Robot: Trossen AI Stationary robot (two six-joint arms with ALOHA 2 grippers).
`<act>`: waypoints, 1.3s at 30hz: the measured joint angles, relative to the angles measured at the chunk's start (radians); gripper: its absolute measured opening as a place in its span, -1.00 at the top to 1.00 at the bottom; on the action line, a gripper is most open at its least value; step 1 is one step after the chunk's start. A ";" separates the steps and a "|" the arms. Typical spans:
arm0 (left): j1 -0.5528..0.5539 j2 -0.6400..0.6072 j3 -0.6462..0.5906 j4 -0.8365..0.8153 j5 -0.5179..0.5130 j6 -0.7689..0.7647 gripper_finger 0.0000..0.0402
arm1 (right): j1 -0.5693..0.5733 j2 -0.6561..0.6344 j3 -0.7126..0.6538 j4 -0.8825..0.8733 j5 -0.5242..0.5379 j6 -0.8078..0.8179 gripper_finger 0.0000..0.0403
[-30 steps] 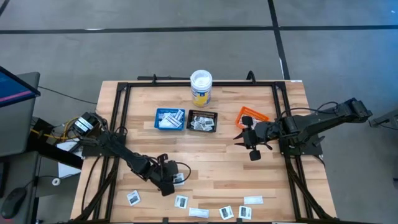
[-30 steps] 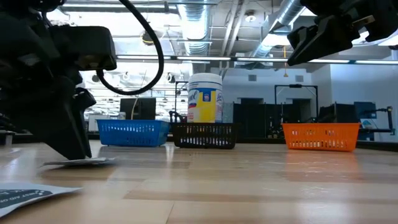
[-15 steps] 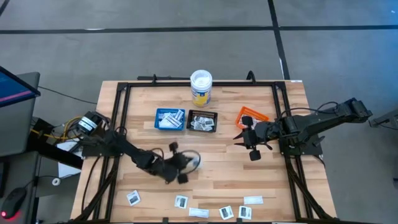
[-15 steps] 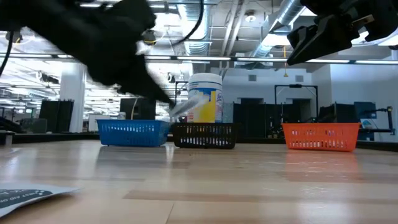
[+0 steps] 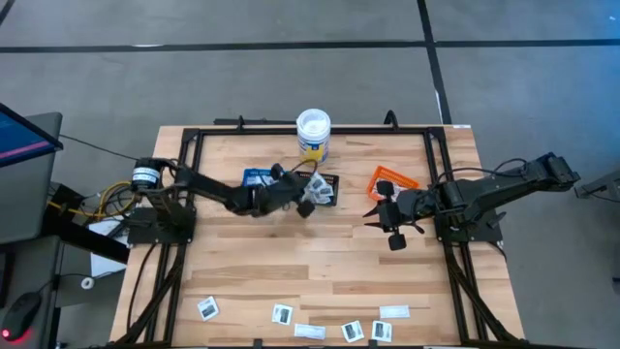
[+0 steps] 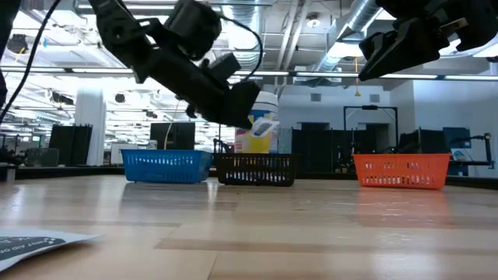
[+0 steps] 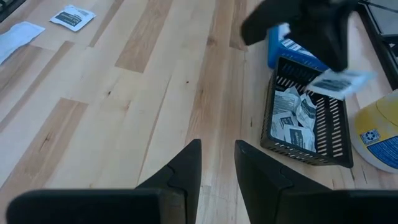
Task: Pick & Place First Aid Supplies
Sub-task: Put the black towelette pack into the black bin
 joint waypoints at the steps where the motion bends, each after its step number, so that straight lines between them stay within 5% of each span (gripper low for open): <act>1: 0.020 0.000 0.000 -0.007 0.036 -0.012 0.94 | 0.000 0.000 0.000 0.000 0.000 0.000 0.55; 17: -0.040 -0.001 0.000 -0.120 0.086 -0.125 0.54 | 0.000 0.000 0.000 -0.001 0.000 0.001 0.55; 22: -0.150 -0.012 0.000 -0.122 0.190 -0.201 0.54 | 0.000 0.000 0.000 -0.001 0.000 0.001 0.55; 28: -0.353 -0.079 0.001 -0.262 0.201 -0.208 0.54 | 0.000 0.000 0.000 0.024 0.000 0.000 0.55; 39: -0.713 -0.299 0.001 -0.899 0.365 -0.895 0.54 | 0.000 0.000 0.000 0.062 0.000 0.000 0.55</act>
